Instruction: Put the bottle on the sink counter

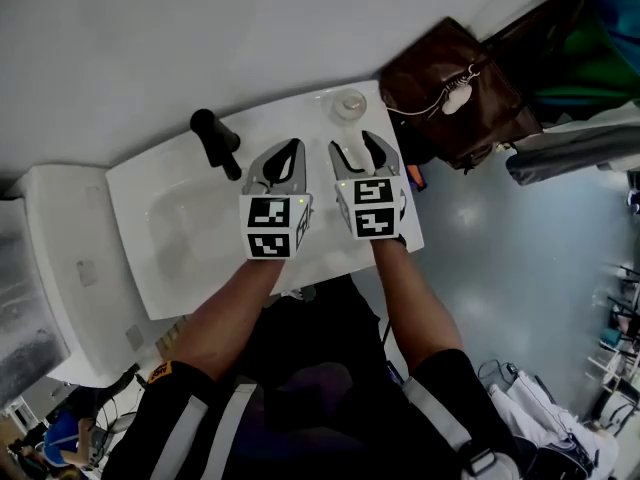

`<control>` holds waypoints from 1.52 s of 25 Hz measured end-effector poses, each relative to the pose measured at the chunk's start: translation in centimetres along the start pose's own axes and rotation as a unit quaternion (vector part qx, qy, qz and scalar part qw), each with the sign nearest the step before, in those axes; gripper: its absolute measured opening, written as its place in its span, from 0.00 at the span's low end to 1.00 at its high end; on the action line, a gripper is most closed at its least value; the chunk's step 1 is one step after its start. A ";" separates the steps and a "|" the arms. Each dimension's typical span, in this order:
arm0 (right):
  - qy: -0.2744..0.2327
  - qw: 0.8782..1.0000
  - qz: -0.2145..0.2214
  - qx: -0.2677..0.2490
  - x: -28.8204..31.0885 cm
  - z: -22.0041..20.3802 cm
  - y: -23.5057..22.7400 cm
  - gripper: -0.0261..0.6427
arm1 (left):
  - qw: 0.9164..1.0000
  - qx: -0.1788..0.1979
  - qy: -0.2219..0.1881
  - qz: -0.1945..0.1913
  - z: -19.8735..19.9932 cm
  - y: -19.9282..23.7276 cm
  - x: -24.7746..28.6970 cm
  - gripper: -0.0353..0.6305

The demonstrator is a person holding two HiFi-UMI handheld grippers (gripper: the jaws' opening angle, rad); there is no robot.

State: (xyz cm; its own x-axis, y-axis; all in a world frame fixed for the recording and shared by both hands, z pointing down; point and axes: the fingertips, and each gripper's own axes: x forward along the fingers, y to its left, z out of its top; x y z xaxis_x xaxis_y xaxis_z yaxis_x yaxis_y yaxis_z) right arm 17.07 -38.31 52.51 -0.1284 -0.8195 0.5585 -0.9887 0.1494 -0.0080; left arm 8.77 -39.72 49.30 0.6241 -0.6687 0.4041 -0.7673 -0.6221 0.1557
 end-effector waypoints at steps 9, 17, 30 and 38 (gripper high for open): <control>-0.044 0.998 -0.036 0.015 -7.0 -1.2 3.7 0.06 | 1.000 0.013 -0.013 -0.016 -2.3 -1.6 -6.0 0.05; -0.064 0.997 -0.042 0.017 -14.0 -2.6 9.3 0.04 | 0.998 0.020 -0.044 -0.043 -3.4 -4.0 -14.0 0.05; -0.049 0.998 -0.032 0.005 -22.5 -3.9 15.7 0.04 | 0.997 0.034 -0.039 -0.060 -3.7 -6.2 -25.3 0.05; -0.044 0.999 -0.025 0.005 -24.9 -5.1 15.3 0.04 | 0.997 0.012 -0.048 -0.057 -4.6 -7.7 -28.0 0.05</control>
State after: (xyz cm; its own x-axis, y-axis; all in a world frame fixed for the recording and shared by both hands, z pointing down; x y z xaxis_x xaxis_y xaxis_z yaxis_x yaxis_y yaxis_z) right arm 5.49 -12.76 42.69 -0.0853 -0.8712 0.4835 -0.9946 0.1030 0.0100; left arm -3.43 -14.37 40.92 0.7187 -0.6288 0.2968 -0.6882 -0.7043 0.1743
